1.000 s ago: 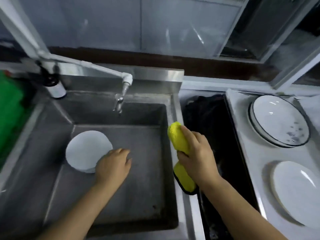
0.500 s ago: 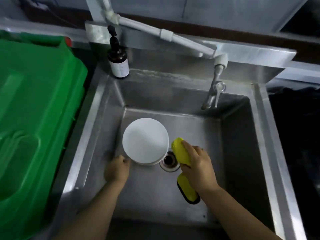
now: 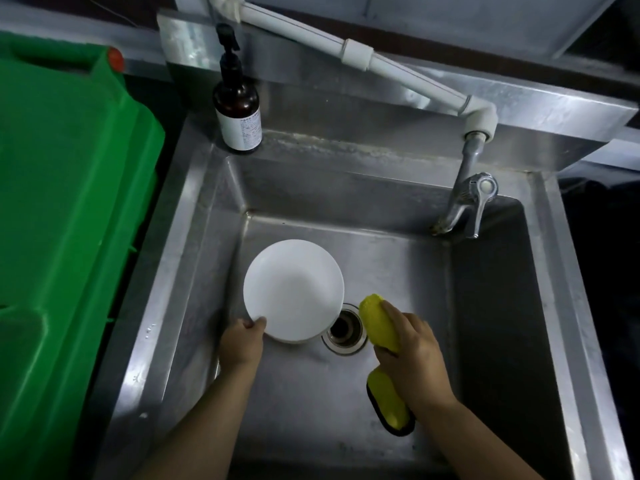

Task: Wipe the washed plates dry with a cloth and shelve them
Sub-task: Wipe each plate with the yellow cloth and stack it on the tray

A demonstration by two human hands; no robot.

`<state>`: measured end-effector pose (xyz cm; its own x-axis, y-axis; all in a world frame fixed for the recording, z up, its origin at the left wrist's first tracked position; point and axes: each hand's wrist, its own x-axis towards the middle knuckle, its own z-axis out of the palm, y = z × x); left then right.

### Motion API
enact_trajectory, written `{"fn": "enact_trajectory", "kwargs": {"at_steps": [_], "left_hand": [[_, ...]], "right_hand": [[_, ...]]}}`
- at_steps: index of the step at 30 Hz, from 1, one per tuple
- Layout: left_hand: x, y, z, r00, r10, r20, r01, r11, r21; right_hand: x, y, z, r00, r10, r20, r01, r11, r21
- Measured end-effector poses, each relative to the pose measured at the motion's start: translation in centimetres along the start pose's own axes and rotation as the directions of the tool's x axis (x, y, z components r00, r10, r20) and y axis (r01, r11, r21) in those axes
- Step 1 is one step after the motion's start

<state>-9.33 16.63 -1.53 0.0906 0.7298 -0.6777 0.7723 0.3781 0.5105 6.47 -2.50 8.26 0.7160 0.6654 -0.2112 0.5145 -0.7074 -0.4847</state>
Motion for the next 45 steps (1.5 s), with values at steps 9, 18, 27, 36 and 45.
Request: {"fn": "enact_trajectory", "kwargs": {"at_steps": [9, 18, 27, 36, 45], "left_hand": [[-2.3, 1.9, -0.4, 1.0, -0.025, -0.003, 0.023, 0.965, -0.26], [-2.7, 4.4, 0.1, 0.985, -0.127, 0.114, 0.169, 0.803, -0.571], [-6.5, 7.5, -2.8, 0.993, 0.118, 0.017, -0.095, 0.869, -0.486], [-17.3, 12.3, -9.4, 0.806, 0.569, -0.164, -0.586, 0.805, -0.09], [-31.1, 16.3, -13.8, 0.451, 0.83, -0.328, -0.854, 0.508, 0.112]], "right_hand": [[0.4, 0.3, -1.2, 1.0, 0.028, 0.0, -0.028, 0.999, 0.019], [0.2, 1.1, -2.1, 0.999, 0.036, -0.012, -0.036, 0.999, -0.023], [-0.7, 0.1, -6.2, 0.999, 0.024, -0.037, -0.025, 0.999, -0.022], [-2.5, -1.7, -12.8, 0.993, -0.109, -0.043, 0.109, 0.994, 0.006], [-5.5, -3.2, -21.6, 0.941, -0.289, -0.176, 0.319, 0.932, 0.17]]}}
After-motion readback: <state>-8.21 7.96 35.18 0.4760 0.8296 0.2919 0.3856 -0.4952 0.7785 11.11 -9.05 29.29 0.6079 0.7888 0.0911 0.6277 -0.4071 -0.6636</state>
